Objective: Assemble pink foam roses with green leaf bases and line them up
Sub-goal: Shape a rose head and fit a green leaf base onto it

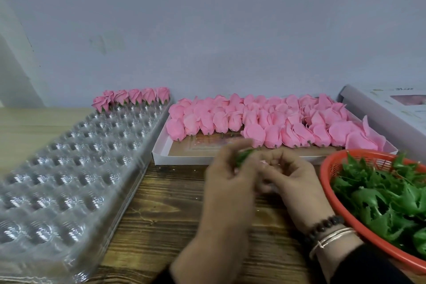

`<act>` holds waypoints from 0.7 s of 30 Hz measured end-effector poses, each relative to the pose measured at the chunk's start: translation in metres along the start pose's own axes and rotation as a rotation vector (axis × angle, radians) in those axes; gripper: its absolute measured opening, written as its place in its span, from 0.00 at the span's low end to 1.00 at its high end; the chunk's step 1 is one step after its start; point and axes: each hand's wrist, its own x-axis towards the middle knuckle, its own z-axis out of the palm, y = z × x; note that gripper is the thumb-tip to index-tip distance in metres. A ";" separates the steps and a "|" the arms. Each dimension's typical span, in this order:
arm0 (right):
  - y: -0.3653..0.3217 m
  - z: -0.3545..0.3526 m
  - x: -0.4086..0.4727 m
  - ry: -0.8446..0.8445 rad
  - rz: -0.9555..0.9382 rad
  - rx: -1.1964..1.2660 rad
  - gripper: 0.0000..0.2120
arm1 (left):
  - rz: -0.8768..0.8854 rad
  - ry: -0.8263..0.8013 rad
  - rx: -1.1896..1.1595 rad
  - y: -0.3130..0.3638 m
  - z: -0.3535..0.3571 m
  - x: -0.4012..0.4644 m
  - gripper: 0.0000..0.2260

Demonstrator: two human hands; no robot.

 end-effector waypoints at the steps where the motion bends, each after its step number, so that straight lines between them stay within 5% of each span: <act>1: 0.000 -0.001 -0.001 -0.015 0.003 0.005 0.04 | 0.001 0.075 -0.019 0.002 -0.016 0.004 0.07; 6: 0.000 0.002 -0.003 0.006 -0.027 0.159 0.06 | -0.213 0.255 -0.183 -0.005 -0.064 0.019 0.07; 11: -0.009 0.009 -0.009 -0.001 -0.025 0.266 0.06 | -0.403 0.163 -0.313 -0.015 -0.062 0.026 0.11; 21: -0.016 0.021 -0.017 -0.071 -0.131 -0.127 0.08 | -0.391 0.093 -0.323 -0.018 -0.059 0.026 0.28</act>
